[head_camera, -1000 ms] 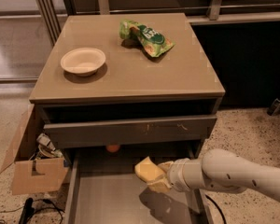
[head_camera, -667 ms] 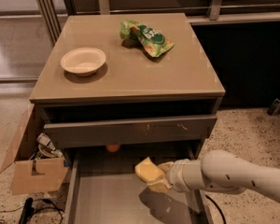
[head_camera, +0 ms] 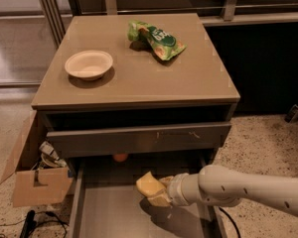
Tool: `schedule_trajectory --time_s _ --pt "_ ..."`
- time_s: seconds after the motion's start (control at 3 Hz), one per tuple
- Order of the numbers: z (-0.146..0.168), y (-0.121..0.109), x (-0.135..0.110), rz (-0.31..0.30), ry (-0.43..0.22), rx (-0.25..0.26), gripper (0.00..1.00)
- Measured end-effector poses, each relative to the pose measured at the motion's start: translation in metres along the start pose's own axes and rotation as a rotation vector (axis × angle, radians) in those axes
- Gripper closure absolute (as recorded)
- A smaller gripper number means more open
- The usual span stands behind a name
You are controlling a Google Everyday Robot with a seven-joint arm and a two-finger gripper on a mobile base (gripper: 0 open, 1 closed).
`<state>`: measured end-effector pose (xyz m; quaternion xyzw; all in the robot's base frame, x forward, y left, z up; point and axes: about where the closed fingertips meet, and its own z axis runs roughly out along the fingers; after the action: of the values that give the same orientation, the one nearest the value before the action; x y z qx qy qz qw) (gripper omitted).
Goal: Place sponge into middle drawer
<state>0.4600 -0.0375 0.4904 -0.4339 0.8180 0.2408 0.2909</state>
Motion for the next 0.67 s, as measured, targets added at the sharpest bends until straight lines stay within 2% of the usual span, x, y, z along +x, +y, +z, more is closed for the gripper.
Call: schedule_trajectory --time_s 0.67 --pt "0.059 -0.013 0.031 0.008 -0.016 0.011 1.0"
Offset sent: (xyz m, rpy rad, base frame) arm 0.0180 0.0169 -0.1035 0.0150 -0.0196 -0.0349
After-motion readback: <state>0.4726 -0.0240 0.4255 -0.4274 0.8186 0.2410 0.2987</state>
